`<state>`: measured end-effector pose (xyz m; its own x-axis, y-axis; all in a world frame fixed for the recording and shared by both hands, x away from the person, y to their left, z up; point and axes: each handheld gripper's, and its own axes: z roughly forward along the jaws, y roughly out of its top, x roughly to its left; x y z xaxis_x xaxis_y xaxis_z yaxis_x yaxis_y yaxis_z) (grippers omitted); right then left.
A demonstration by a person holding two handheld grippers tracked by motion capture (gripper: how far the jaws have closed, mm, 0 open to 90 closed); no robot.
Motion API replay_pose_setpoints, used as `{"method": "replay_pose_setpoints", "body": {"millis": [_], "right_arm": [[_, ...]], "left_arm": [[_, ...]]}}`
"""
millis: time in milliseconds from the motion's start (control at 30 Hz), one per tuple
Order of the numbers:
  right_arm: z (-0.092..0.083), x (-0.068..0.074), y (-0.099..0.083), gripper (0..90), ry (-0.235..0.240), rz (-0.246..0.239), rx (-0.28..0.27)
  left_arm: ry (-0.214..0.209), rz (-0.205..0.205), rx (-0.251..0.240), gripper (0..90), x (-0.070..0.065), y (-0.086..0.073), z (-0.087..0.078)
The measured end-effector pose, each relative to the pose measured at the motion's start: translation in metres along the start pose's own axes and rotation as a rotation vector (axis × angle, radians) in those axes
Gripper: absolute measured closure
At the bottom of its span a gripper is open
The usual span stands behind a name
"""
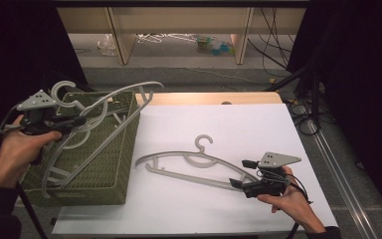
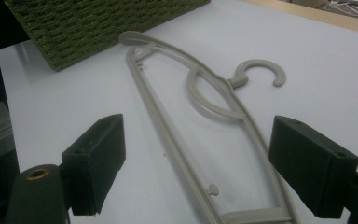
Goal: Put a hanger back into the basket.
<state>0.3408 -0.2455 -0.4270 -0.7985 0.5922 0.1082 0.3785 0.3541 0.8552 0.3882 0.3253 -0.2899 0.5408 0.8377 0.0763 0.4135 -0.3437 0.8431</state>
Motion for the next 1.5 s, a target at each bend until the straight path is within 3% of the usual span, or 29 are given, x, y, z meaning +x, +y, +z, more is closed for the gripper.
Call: {"method": "replay_pose_setpoints", "body": {"millis": [200,400,600,667,700,733,767,800,967,1200,1333,1500], "right_arm": [[0.001,-0.001,-0.001,19.8,-0.001,0.001,0.007],[0.004,0.001,-0.002,19.9,0.010,-0.001,0.001],[0.002,0.001,-0.002,20.0,-0.001,0.000,0.032],[0.004,0.000,-0.003,20.0,0.006,0.001,0.019],[0.004,0.000,-0.003,20.1,0.007,0.002,0.020],[0.004,0.001,-0.003,20.1,0.011,0.006,0.027],[0.004,0.001,-0.003,20.1,0.016,0.001,0.026],[0.004,0.001,-0.002,20.1,0.015,0.000,0.024],[0.004,0.001,-0.003,20.1,0.012,-0.001,0.023],[0.004,0.001,-0.002,20.4,0.016,-0.004,0.026],[0.004,0.001,-0.003,20.4,0.018,0.000,0.031],[0.005,0.002,-0.003,20.5,0.017,-0.006,0.033]], "left_arm": [[0.043,-0.012,0.027,80.7,0.023,-0.007,0.004],[0.069,-0.016,0.041,80.6,0.037,-0.011,0.011],[0.116,-0.047,0.034,80.6,0.057,-0.020,0.016],[0.124,-0.051,0.051,80.7,0.062,-0.023,0.019],[0.129,-0.021,0.085,80.6,0.065,-0.023,0.019],[0.135,-0.013,0.102,80.6,0.066,-0.024,0.020],[0.143,-0.031,0.088,80.5,0.067,-0.026,0.023],[0.145,-0.009,0.119,80.5,0.069,-0.027,0.022],[0.150,-0.030,0.113,80.6,0.071,-0.037,0.024],[0.176,-0.026,0.171,80.5,0.078,-0.049,0.027],[0.162,-0.022,0.177,80.5,0.078,-0.052,0.032],[0.141,-0.012,0.228,80.4,0.076,-0.053,0.045]]}}
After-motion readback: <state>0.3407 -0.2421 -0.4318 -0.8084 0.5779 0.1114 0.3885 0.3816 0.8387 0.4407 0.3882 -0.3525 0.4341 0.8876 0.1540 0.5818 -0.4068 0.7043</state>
